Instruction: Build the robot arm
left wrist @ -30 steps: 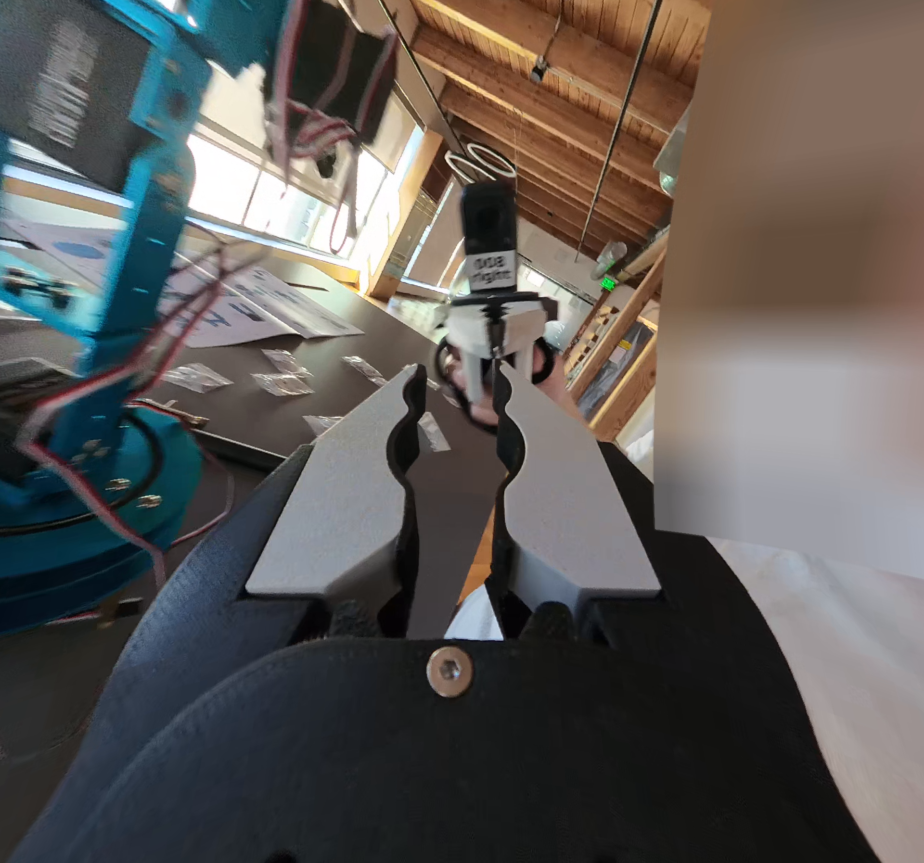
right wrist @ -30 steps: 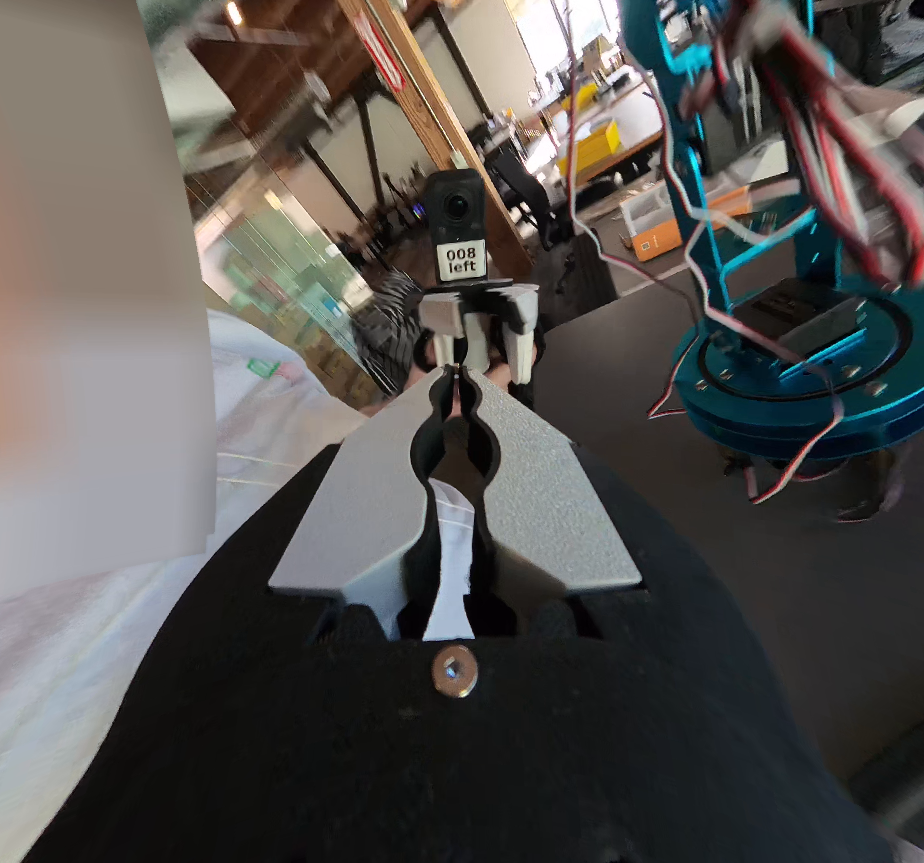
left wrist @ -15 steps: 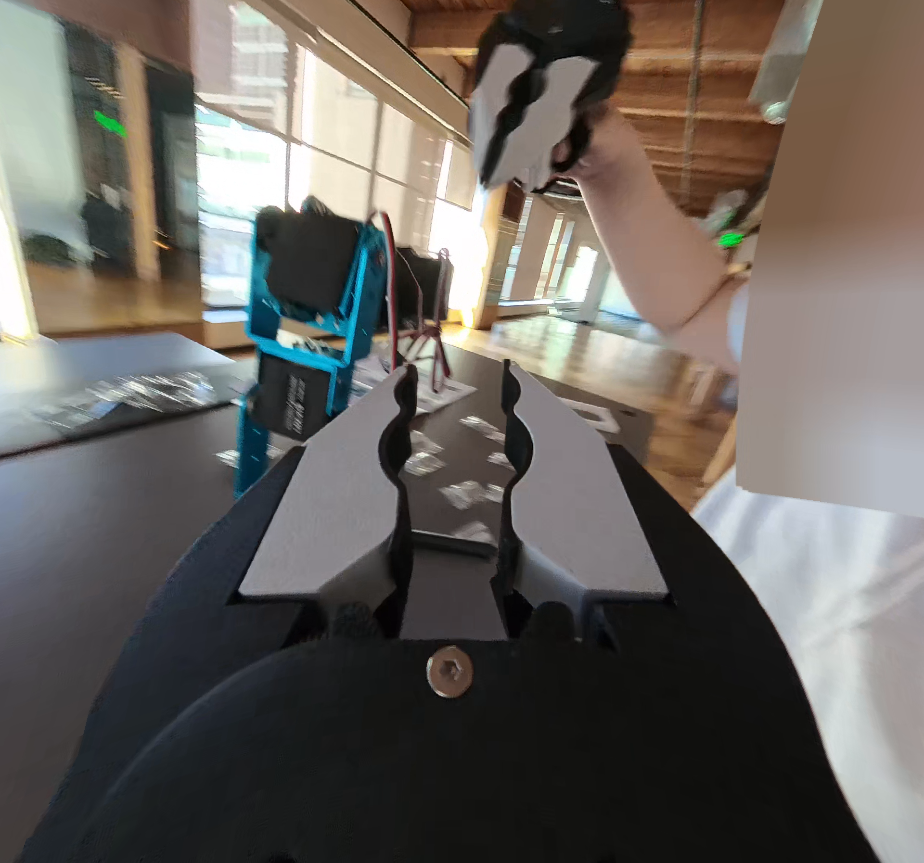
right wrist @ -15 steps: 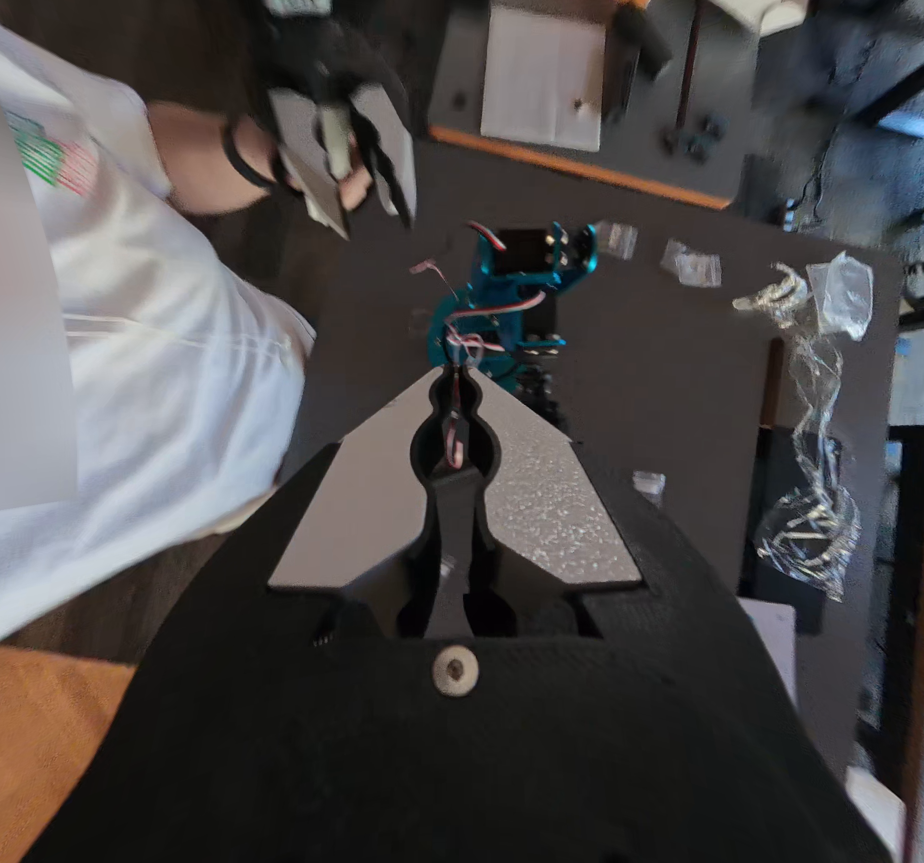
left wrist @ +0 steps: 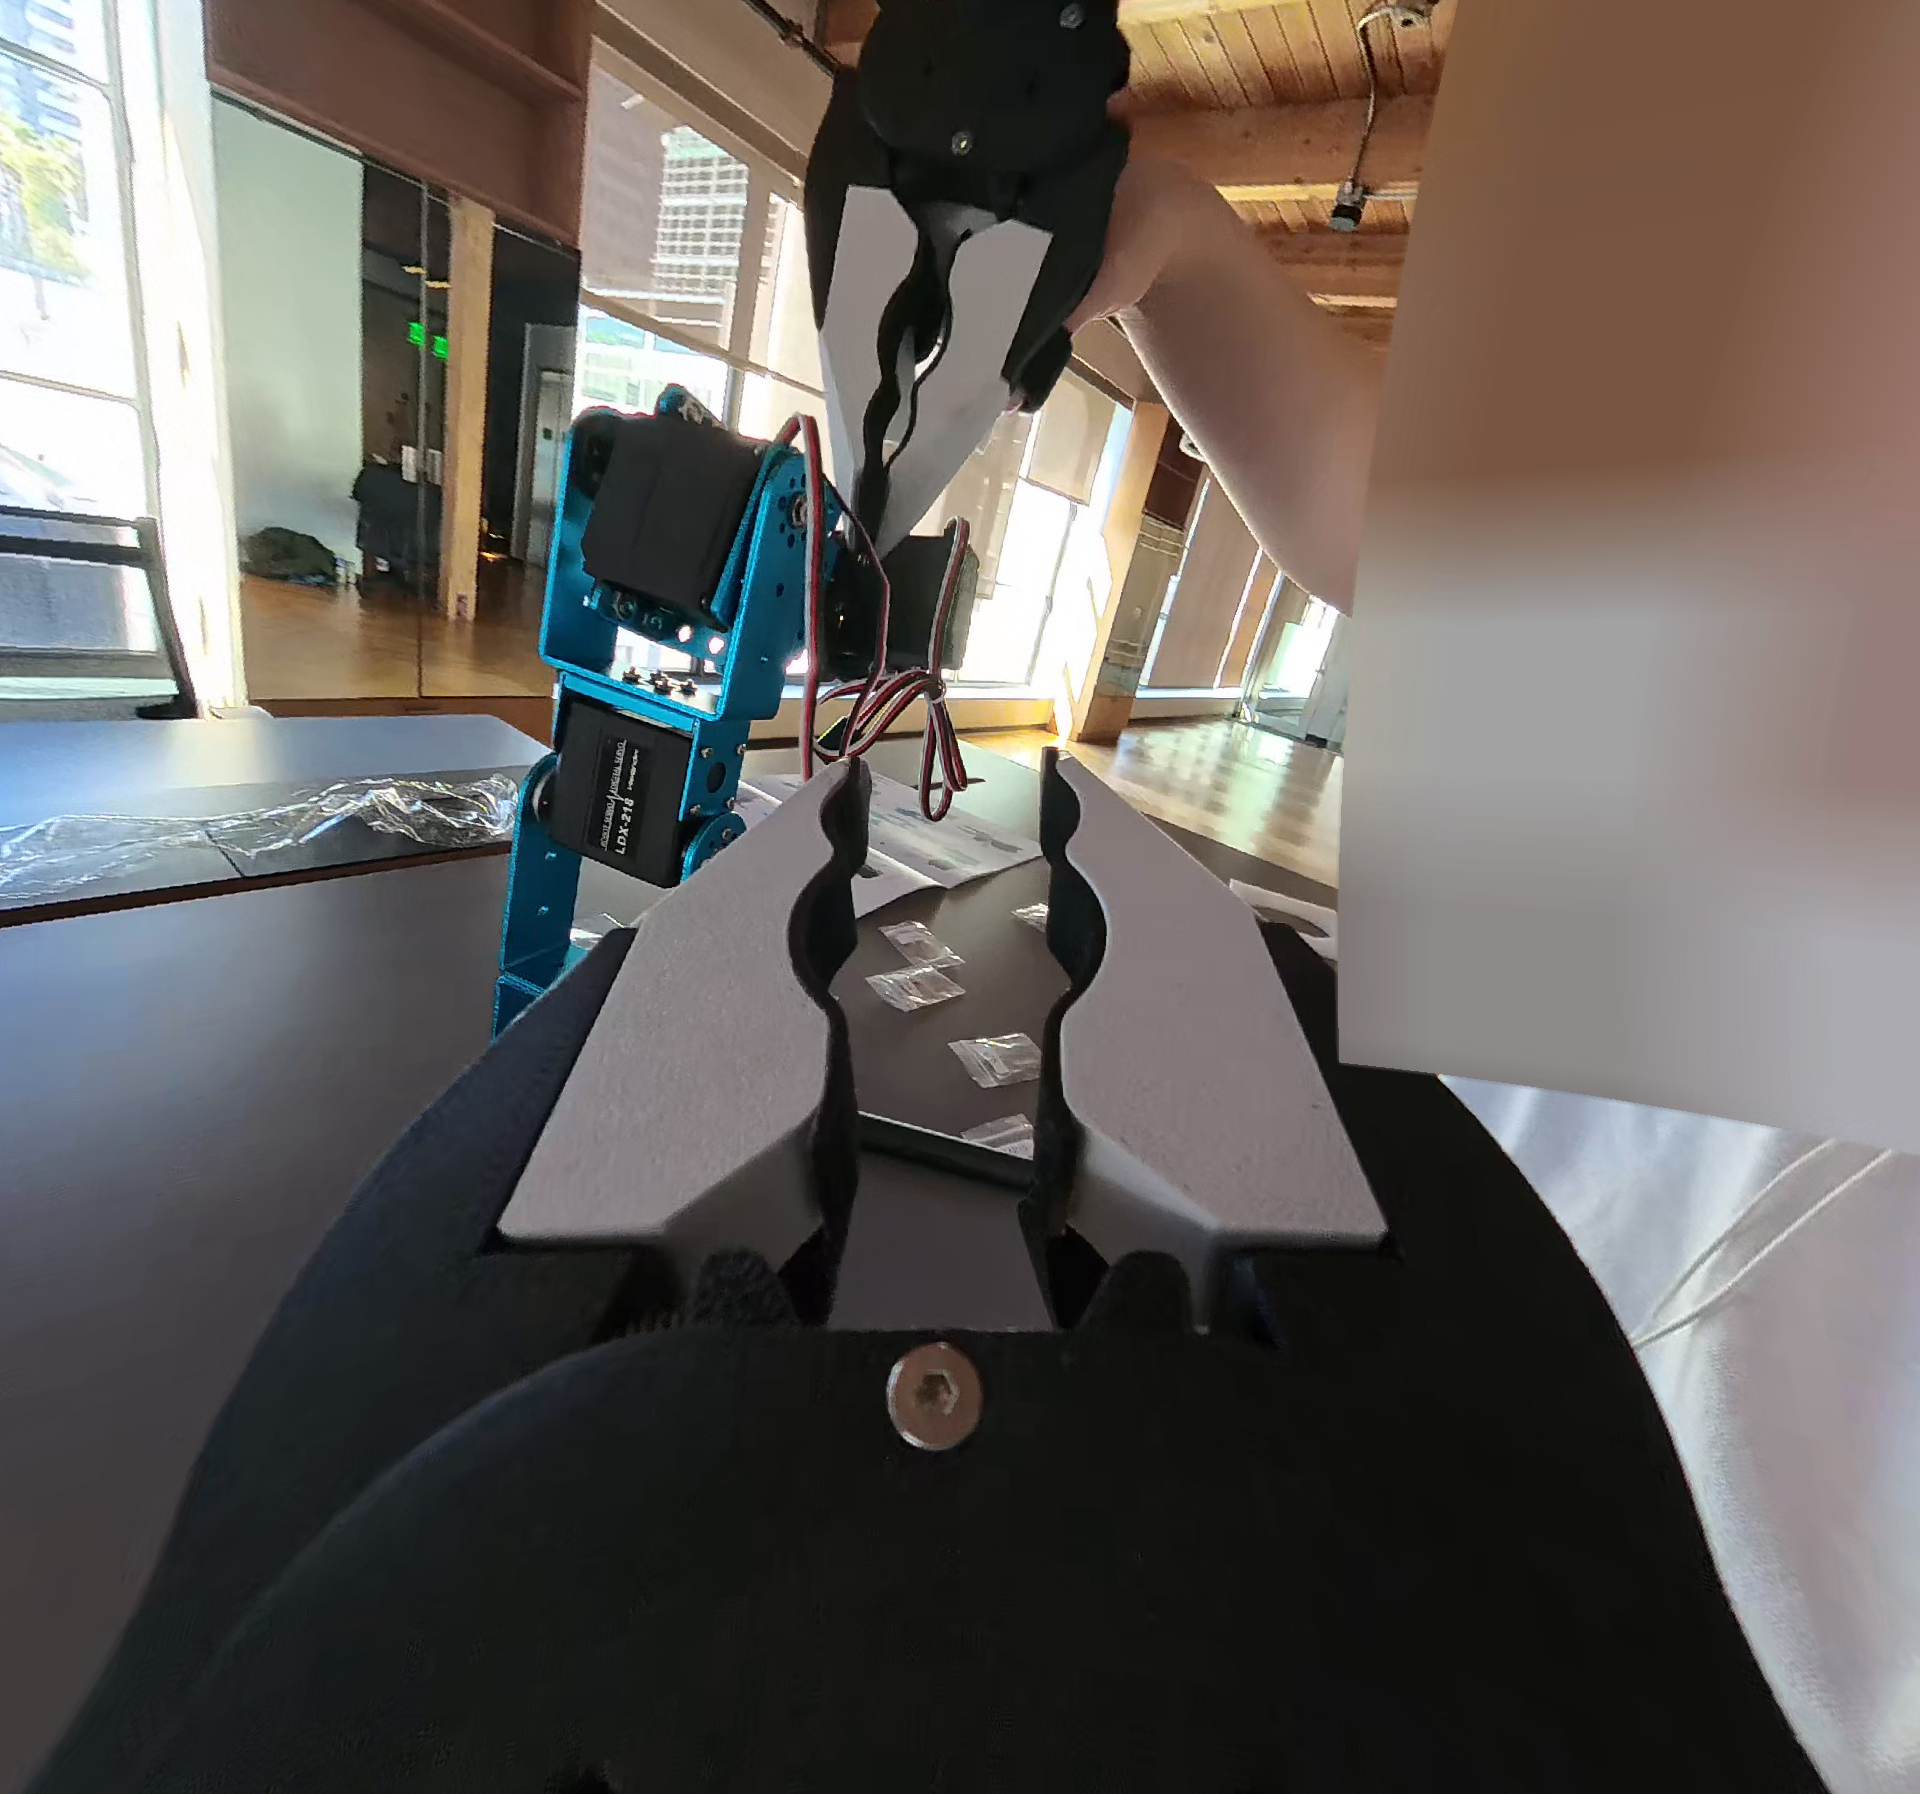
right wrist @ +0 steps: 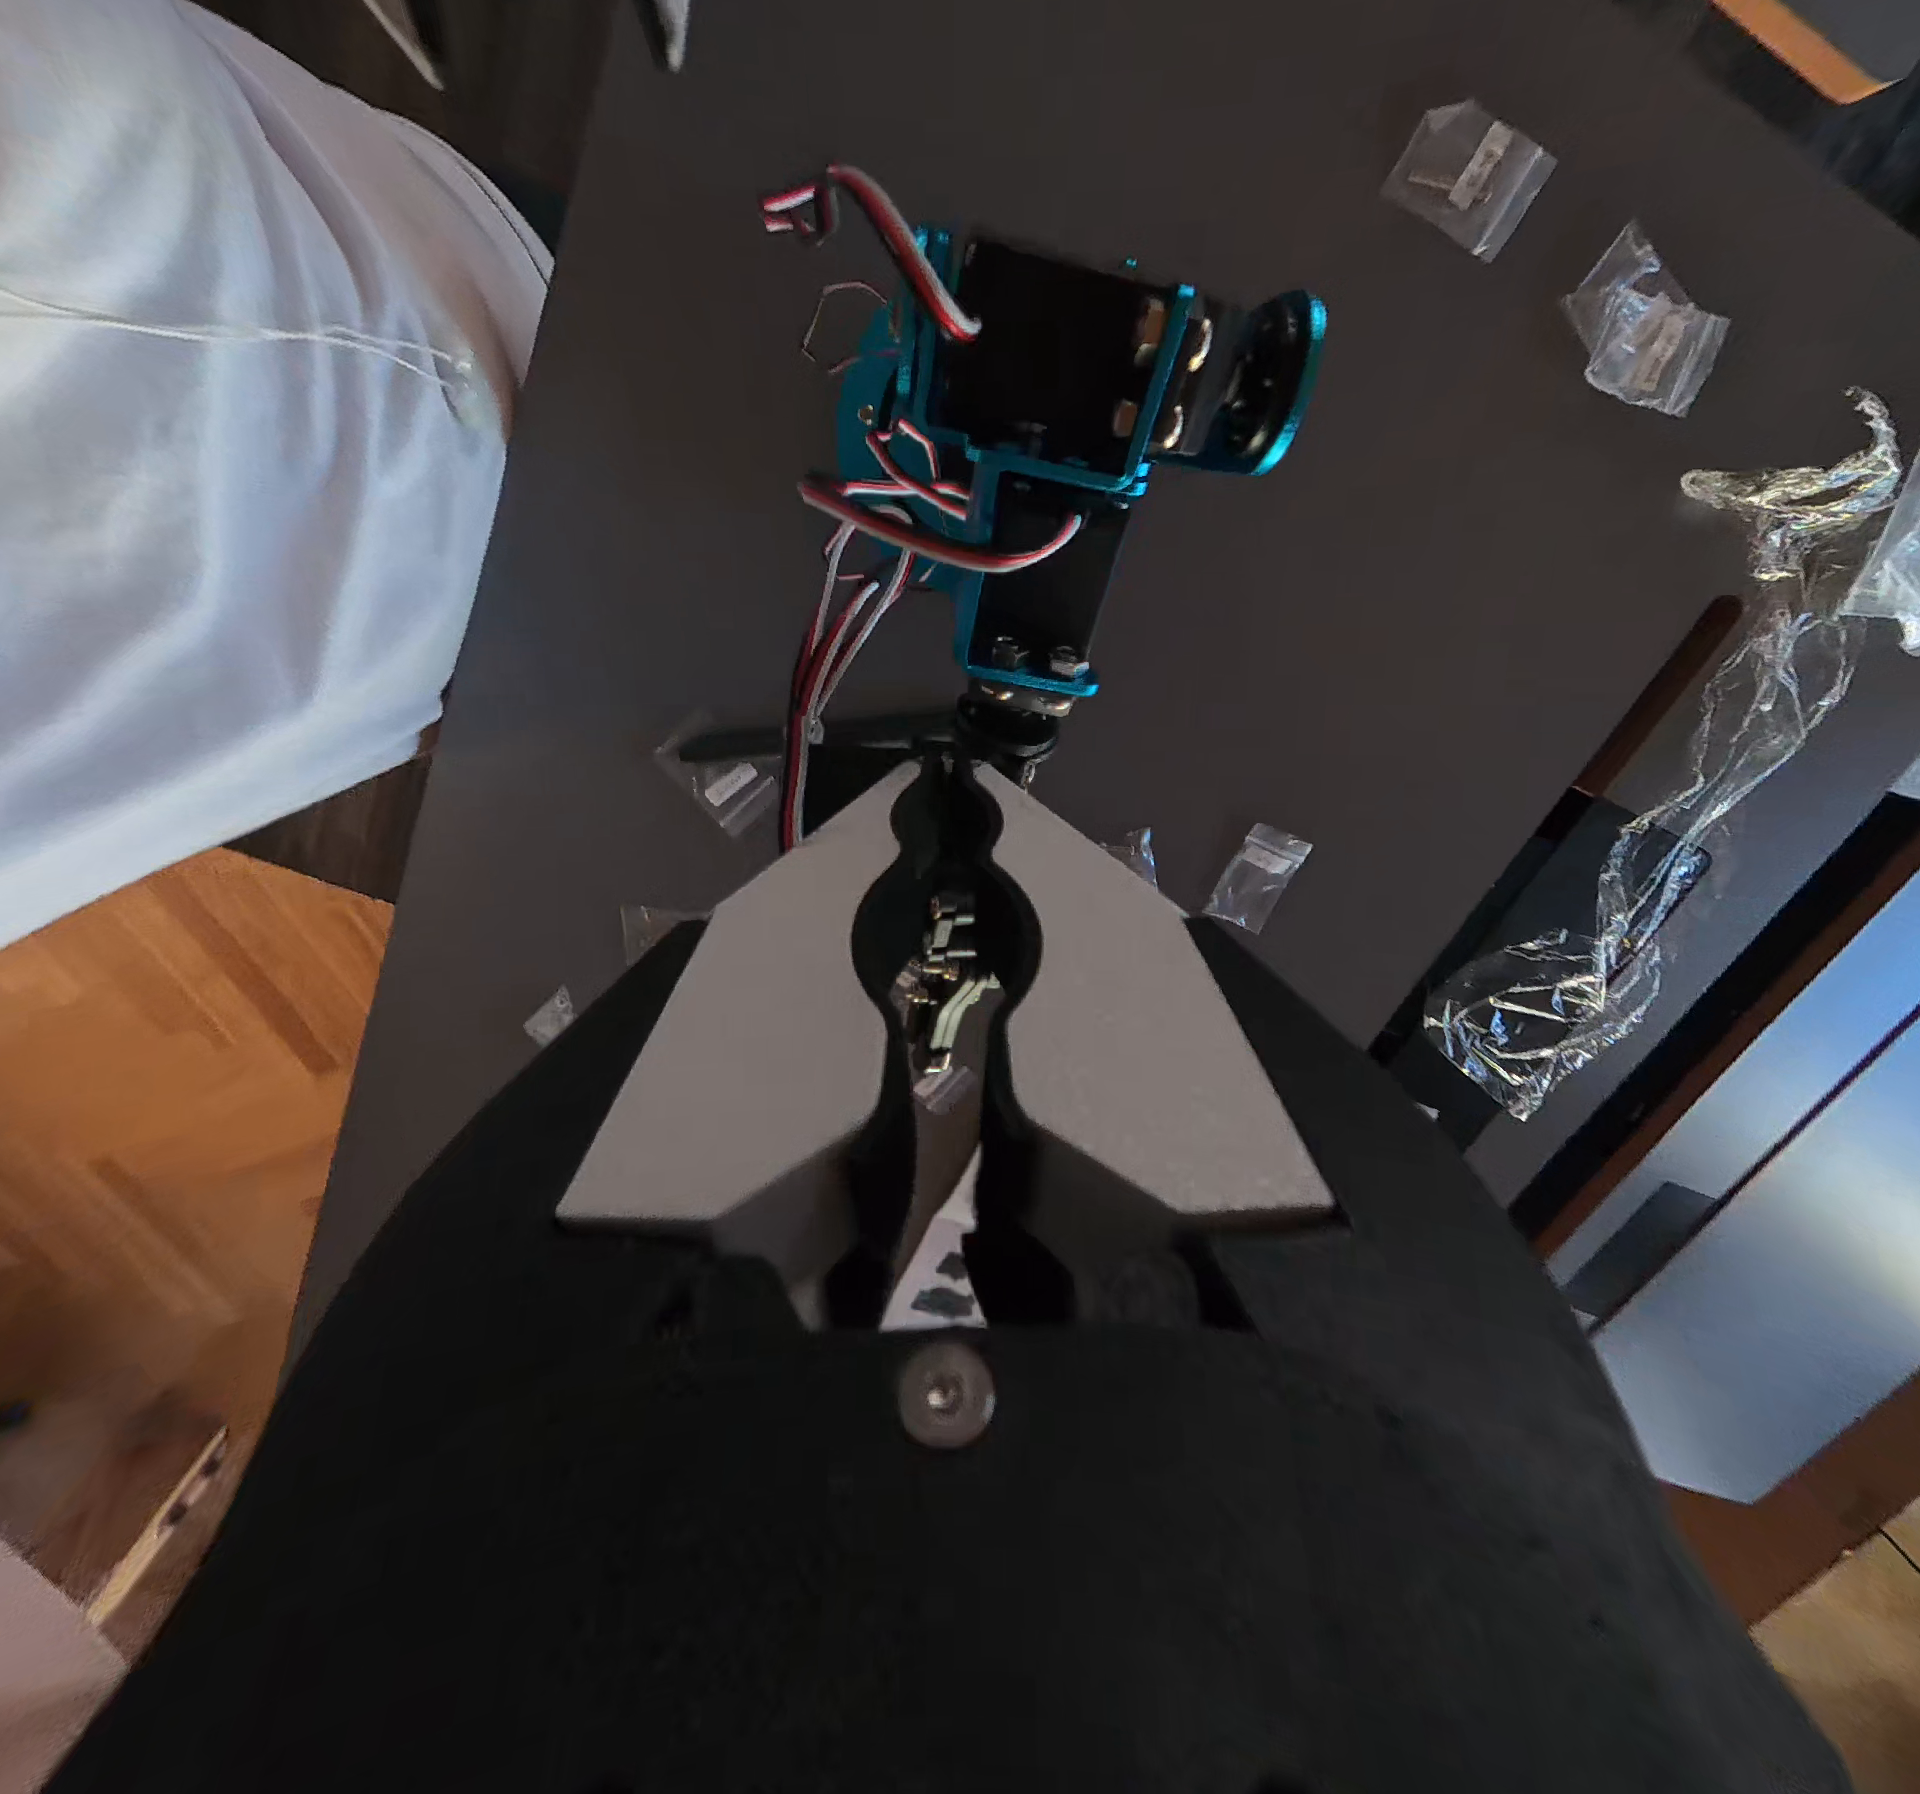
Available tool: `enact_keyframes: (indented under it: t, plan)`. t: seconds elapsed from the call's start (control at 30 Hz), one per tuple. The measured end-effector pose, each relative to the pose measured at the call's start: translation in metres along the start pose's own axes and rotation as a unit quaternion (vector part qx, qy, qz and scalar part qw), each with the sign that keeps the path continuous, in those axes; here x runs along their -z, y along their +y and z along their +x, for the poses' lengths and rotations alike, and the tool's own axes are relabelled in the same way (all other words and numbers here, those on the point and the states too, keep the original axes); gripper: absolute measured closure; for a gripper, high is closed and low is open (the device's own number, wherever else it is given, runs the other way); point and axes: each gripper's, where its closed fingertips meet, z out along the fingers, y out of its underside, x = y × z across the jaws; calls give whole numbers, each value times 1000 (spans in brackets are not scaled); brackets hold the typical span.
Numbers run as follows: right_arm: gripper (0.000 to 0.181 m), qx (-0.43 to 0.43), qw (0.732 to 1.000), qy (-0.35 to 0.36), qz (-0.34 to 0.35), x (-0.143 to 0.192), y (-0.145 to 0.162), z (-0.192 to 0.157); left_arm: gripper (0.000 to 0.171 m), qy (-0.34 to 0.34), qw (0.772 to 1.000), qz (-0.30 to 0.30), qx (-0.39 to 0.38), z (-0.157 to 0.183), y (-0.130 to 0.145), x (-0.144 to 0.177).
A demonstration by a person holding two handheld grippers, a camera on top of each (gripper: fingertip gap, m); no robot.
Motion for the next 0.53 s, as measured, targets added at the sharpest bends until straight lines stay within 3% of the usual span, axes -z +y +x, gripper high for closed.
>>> enact_keyframes:
  t: [0.33,0.53]
  plan:
    - [181,-11,999,10,-31,-4,3,3,141,-8,1000,-2,-3,10,4,-6]
    - [181,-17,998,53,-14,-1,1,7,142,-42,997,-26,-51,11,10,-20]
